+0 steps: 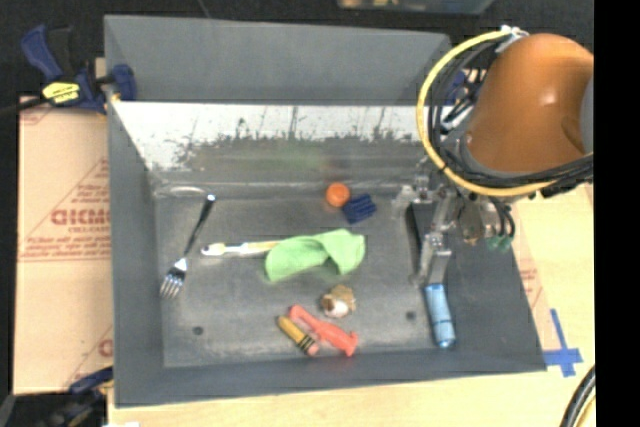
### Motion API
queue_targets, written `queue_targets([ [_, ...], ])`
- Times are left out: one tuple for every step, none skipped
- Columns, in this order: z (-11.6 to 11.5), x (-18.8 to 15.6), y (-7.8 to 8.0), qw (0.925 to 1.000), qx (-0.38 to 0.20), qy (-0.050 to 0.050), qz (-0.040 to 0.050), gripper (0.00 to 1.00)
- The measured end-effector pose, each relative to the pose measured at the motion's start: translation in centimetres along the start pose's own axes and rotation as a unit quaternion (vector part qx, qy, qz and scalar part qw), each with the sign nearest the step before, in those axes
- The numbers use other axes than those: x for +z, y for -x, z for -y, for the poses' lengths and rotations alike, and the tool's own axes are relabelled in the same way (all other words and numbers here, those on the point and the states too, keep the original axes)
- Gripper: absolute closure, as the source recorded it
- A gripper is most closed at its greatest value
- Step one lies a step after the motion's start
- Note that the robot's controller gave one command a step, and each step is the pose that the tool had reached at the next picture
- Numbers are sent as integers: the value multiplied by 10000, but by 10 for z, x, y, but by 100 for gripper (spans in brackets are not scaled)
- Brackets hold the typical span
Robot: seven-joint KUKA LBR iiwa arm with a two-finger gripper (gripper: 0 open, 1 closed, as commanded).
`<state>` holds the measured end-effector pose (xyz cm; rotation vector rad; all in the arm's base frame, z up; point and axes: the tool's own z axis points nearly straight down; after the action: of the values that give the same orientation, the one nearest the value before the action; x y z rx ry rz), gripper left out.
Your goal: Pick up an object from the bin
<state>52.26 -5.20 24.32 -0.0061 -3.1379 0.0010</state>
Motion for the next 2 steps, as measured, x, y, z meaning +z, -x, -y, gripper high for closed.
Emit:
queue_targets([
  [0, -3, 1, 10000, -11, -6, 36, 0],
  [-41, 117, 26, 9999, 86, 5, 67, 0],
])
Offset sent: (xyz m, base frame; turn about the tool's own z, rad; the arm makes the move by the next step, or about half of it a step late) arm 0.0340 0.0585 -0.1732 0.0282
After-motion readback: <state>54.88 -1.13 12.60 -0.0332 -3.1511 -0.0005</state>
